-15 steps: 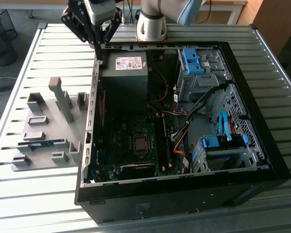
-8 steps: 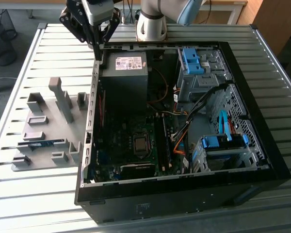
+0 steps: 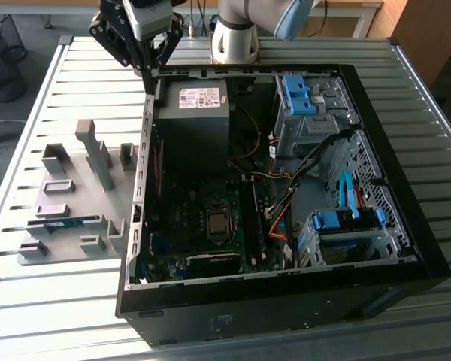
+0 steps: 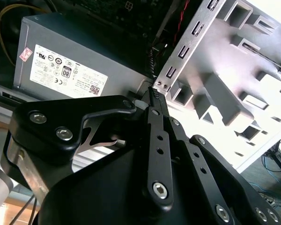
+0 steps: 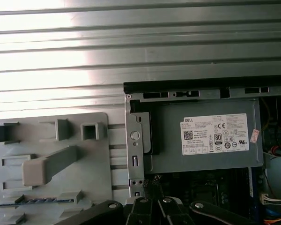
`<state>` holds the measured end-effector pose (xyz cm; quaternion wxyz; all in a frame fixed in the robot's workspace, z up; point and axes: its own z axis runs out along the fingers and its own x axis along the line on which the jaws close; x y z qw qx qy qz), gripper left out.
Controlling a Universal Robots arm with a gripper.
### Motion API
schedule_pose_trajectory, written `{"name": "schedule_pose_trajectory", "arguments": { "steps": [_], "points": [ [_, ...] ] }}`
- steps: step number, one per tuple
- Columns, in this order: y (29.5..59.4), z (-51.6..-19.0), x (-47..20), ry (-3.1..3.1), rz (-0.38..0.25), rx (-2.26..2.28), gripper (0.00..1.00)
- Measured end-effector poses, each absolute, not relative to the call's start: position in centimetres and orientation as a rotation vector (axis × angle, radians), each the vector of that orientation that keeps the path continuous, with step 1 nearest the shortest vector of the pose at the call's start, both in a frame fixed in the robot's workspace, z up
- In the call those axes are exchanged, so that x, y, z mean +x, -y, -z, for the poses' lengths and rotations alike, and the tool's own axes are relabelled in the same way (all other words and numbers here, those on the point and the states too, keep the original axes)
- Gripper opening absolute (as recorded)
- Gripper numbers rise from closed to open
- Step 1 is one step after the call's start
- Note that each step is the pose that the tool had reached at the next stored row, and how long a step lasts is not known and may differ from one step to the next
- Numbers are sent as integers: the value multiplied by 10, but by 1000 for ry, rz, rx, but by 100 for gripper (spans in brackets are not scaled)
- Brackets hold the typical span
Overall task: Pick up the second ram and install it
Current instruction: 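Reach for the second ram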
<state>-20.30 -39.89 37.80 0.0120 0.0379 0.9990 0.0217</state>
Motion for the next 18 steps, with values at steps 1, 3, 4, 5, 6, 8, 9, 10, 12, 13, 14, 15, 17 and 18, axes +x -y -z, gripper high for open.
{"name": "schedule_pose_trajectory", "arguments": {
  "steps": [1, 3, 4, 5, 6, 8, 9, 10, 12, 13, 14, 15, 17, 18],
  "points": [
    [399, -378, -204, -3115, -68, 118, 11],
    [399, -378, -205, -3115, -68, 118, 11],
    [399, -378, -205, -3115, -67, 118, 11],
    [399, -377, -206, -3115, -68, 118, 11],
    [399, -377, -206, -3115, -68, 118, 11],
    [399, -377, -208, -3115, -68, 118, 11],
    [399, -377, -208, -3115, -68, 118, 11],
    [399, -377, -209, -3115, -68, 118, 11],
    [399, -377, -210, -3115, -68, 118, 11],
    [399, -377, -210, -3115, -68, 118, 11],
    [399, -377, -211, -3115, -68, 118, 11],
    [399, -377, -211, -3115, -68, 118, 11],
    [399, -376, -212, -3115, -68, 118, 11],
    [399, -376, -213, -3115, -68, 118, 11]
  ]
}}
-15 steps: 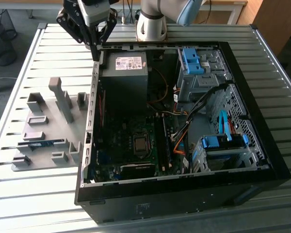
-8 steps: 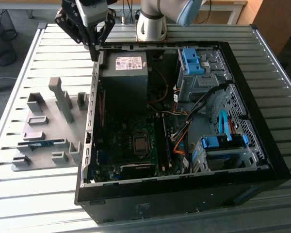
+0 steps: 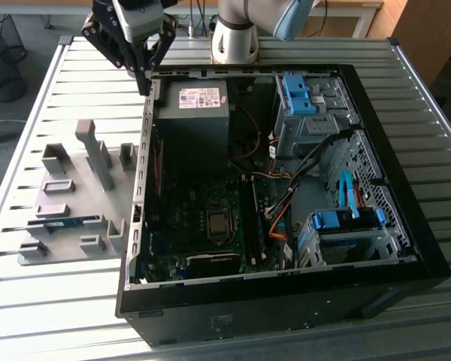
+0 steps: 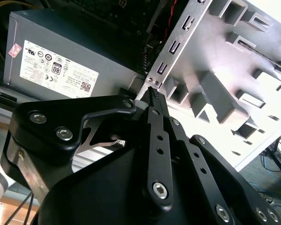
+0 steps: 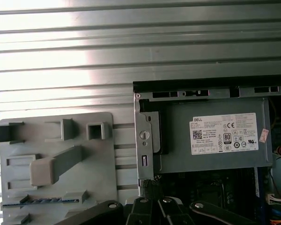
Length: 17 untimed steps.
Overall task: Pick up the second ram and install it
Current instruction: 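Reach for the second ram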
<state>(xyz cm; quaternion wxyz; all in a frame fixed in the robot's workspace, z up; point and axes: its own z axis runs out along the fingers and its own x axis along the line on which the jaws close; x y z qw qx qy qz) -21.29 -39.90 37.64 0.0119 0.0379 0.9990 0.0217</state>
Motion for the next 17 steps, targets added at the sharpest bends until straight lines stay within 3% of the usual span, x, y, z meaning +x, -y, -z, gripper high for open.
{"name": "schedule_pose_trajectory", "arguments": {
  "steps": [17],
  "points": [
    [399, -375, -221, -3115, -68, 118, 11]
  ]
}}
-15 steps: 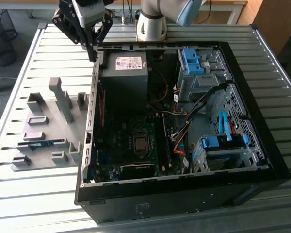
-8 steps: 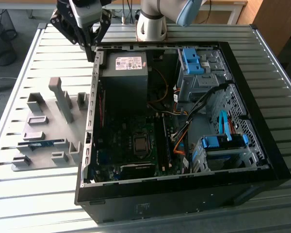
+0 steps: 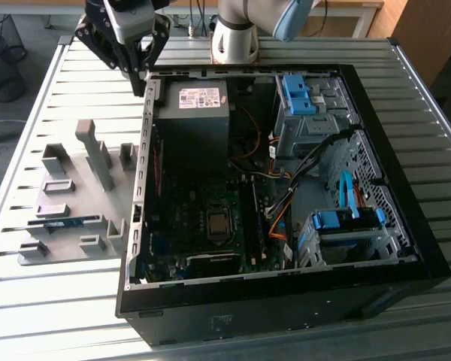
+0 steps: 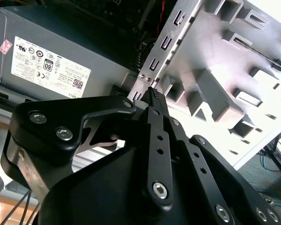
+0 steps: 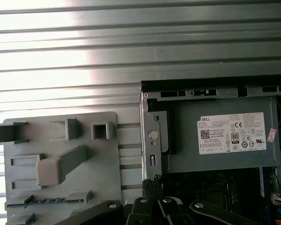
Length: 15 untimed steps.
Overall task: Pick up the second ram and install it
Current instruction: 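Reach for the second ram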
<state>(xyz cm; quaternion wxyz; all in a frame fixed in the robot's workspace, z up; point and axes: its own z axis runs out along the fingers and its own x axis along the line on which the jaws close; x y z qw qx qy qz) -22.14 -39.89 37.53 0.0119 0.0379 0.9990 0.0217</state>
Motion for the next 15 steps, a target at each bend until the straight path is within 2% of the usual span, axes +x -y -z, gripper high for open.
{"name": "schedule_pose_trajectory", "arguments": {
  "steps": [15],
  "points": [
    [399, -374, -229, -3115, -68, 118, 11]
  ]
}}
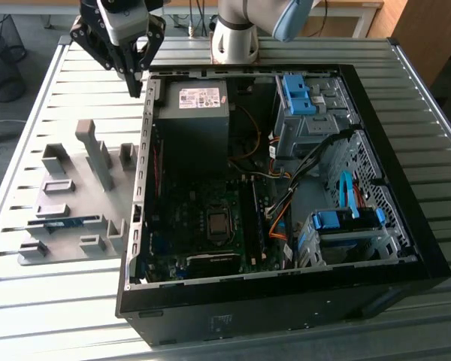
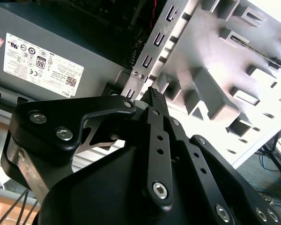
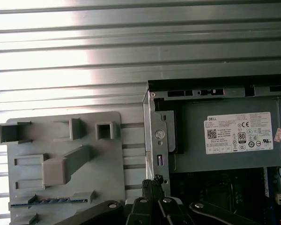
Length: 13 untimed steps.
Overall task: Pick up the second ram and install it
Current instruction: 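Reach for the second ram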
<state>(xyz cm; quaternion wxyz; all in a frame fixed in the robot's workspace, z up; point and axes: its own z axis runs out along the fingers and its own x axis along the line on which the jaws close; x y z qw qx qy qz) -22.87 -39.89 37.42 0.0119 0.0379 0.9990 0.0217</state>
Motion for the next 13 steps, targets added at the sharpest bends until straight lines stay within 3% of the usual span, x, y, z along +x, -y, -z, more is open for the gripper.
{"name": "schedule_pose_trajectory", "arguments": {
  "steps": [13],
  "points": [
    [399, -373, -235, -3115, -68, 118, 11]
  ]
}}
